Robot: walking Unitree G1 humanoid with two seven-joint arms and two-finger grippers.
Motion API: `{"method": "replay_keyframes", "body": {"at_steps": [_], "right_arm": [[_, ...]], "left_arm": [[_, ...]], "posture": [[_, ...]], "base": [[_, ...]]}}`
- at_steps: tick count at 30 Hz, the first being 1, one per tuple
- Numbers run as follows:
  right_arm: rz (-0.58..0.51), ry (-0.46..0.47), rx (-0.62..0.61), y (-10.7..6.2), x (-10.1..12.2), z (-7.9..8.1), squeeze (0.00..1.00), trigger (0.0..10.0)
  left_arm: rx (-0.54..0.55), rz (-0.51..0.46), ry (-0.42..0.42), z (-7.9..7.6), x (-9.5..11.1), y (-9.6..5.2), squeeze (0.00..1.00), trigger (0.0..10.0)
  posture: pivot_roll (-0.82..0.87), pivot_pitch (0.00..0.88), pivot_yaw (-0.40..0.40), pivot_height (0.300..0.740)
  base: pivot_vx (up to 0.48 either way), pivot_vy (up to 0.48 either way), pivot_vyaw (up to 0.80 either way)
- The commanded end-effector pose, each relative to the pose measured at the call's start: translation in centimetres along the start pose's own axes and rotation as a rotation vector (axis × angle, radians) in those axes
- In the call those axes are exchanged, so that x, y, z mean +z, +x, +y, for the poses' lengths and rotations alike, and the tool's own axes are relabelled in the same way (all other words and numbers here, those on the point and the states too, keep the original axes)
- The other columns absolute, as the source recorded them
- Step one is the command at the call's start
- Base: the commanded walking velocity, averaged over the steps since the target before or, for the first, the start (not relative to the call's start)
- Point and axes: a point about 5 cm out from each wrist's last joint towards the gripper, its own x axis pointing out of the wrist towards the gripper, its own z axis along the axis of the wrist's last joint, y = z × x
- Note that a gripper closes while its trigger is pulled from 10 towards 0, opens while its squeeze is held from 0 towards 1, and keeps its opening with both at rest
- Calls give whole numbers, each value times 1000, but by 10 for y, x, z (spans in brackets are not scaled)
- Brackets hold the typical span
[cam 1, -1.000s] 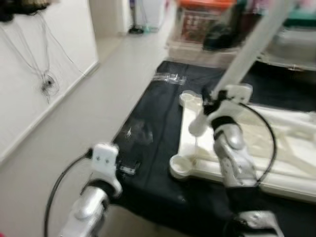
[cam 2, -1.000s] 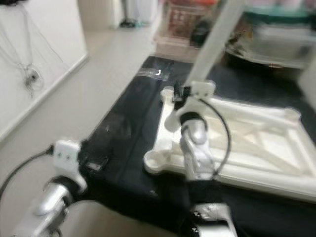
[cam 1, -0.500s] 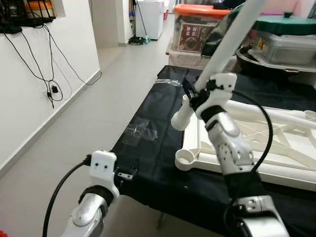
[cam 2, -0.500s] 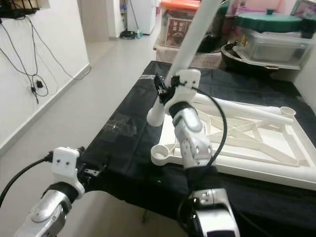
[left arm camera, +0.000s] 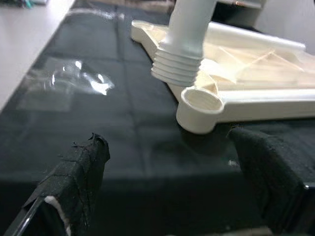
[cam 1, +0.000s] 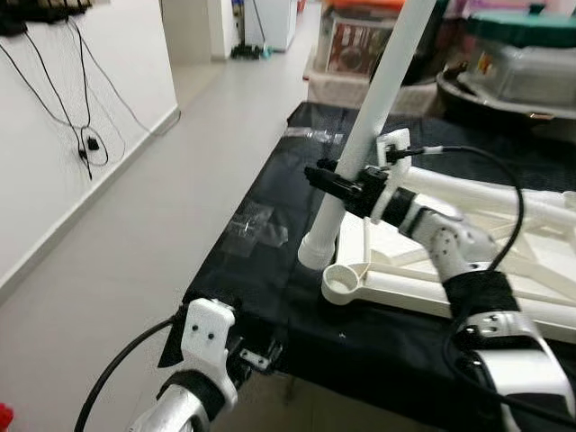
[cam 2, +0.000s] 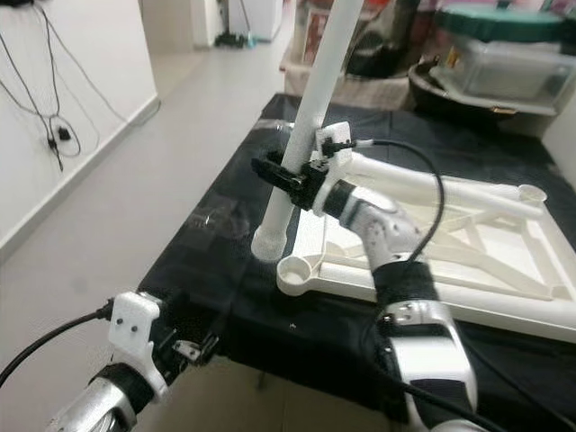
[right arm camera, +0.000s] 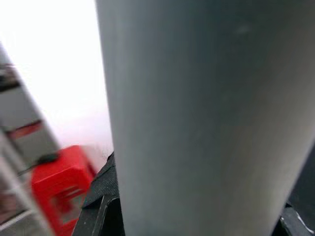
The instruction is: Building children table
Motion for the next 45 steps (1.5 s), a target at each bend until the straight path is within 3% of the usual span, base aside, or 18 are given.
{"method": "replay_keyframes", "body": {"at_steps": [1,9,16,23,45], "right_arm": [[-21,8,121,-3,9,4,0,10000],[-40,33,180,-13,22,-4,0,10000],[108,-27,234,-20,7,-8,0,10000],[177,-74,303,-28,1,-8,0,10000],[232,-111,232,-20,-13,-17,0,10000]], "left_arm": [[-20,16,-13,-5,0,-5,0,10000],[-30,38,-22,-8,-1,-13,0,10000],[-25,58,-19,-10,0,-19,0,10000],[-20,63,-18,-12,1,-20,0,10000],[-9,65,-13,-12,3,-18,0,10000]], "posture": [[139,190,-70,740],[136,201,-64,740],[149,203,-67,740],[146,207,-73,740],[140,222,-75,740]], "base": [[0,0,0],[0,0,0],[0,0,0],[0,0,0],[0,0,0]]}}
